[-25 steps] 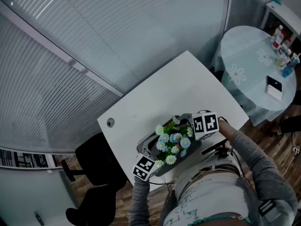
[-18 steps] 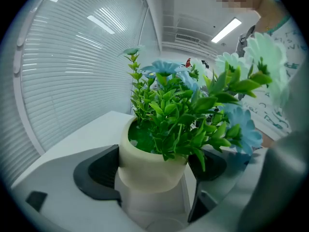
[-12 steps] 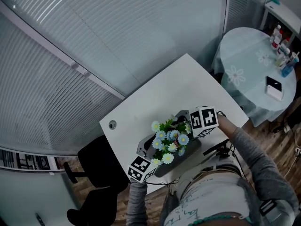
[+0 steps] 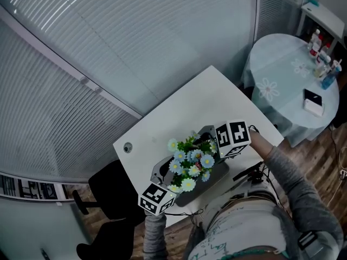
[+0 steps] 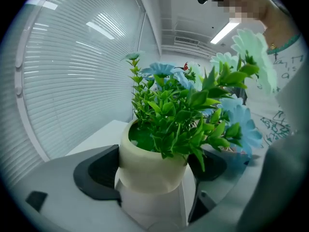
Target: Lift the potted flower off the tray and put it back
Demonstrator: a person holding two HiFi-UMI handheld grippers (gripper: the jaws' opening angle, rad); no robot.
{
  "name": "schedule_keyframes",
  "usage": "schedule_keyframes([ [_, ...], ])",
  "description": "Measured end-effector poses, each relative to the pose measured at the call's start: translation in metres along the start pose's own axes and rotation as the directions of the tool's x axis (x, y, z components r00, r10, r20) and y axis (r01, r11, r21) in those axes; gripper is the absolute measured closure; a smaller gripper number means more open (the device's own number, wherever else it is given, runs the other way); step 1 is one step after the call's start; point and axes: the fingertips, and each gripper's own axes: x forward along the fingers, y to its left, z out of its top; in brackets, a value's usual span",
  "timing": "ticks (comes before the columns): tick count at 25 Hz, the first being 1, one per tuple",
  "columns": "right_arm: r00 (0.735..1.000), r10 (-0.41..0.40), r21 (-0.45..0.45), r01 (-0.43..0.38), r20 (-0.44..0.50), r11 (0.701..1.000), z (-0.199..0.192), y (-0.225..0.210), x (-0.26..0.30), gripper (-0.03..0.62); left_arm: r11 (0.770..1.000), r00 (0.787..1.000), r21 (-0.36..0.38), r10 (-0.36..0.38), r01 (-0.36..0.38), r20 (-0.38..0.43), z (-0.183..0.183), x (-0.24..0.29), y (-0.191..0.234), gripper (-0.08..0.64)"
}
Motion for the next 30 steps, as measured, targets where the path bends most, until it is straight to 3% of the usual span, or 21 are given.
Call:
schedule_keyframes([
  [12, 0.999, -0.007, -0.021, 0.006, -0.044, 1.0, 0.012, 0.005, -0.017, 0.219, 1.0, 1.0, 0.005, 0.008, -0.008, 0.018, 0.019, -0.005, -0.007, 0.117],
  [30, 0.999, -0.017, -0.017, 0.017, -0.029, 1.0, 0.004, 0.007, -0.026, 0.219, 1.0, 1.0, 0.023, 0.005, -0.005, 0.001, 0.023, 0.004, -0.011, 0.117],
])
